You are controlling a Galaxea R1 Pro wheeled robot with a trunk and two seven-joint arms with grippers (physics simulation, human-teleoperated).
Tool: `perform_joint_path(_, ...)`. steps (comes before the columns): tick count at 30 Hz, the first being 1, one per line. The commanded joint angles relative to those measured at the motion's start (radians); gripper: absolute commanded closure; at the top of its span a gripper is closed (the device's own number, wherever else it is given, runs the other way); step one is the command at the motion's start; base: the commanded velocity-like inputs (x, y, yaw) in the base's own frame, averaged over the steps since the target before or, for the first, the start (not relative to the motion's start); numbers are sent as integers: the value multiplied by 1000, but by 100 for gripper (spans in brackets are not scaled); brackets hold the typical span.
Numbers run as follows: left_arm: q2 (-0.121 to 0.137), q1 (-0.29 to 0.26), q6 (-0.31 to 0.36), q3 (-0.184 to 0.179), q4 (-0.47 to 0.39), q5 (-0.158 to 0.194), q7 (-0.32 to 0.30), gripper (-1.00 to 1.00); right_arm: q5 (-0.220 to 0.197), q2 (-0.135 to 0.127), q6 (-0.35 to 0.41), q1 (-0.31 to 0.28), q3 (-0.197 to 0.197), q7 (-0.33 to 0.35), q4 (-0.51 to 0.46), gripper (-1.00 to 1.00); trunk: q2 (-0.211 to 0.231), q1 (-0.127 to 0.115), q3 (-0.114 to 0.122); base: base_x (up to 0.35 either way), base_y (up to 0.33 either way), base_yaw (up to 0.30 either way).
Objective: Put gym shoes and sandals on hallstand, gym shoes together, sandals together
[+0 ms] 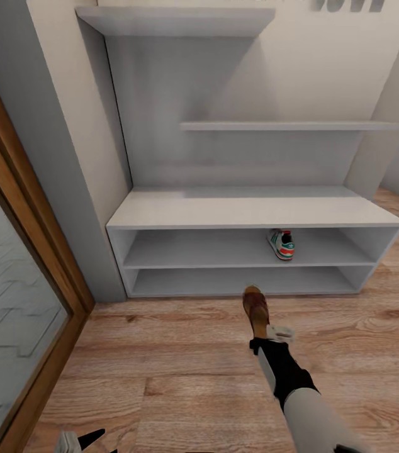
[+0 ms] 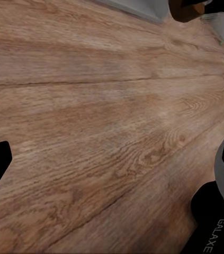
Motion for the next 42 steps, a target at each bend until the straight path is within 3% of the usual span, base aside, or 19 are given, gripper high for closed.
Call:
perform_joint_path(1, -1, -1, -10, 7, -2, -10, -4, -100, 5, 1, 8, -13, -6, -6, 4, 100, 0, 0, -1, 0, 0, 0)
perform_joint_path(9, 1, 1, -11, 7, -14, -9, -4, -100, 5, 1, 12, -122, -5, -22, 83, 100, 0, 0, -1, 0, 0, 0)
perform_joint_path(13, 3, 1, -12, 8, -15, -9, -4, -100, 5, 1, 11, -127, -5, -20, 88, 100, 0, 0, -1, 0, 0, 0)
perform_joint_path(19, 3, 0, -12, 7, -15, -9, -5, -100, 5, 1, 10, -128, -4, -18, 88, 100, -2, 3, -25, 0, 0, 0)
perform_joint_path(32, 1, -6, -10, 8, -16, -7, -7, -100, 3, 1, 10, -128, -3, -17, 85, 100, -5, 8, -92, 0, 0, 0)
perform_joint_path(35, 1, -19, -2, -8, -25, -7, -27, -100, 3, 1, 11, -128, -4, -19, 78, 100, -5, 10, -108, 0, 0, 0)
perform_joint_path(36, -7, -30, 3, -18, -68, -7, -34, -100, 3, 1, 12, -129, -5, -22, 47, 100, -6, 10, -114, 0, 0, 0)
perform_joint_path(42, -11, -29, 4, -21, -79, -8, -33, -100, 1, 1, 13, -133, -5, -23, -2, 100, -6, 10, -115, 0, 0, 0)
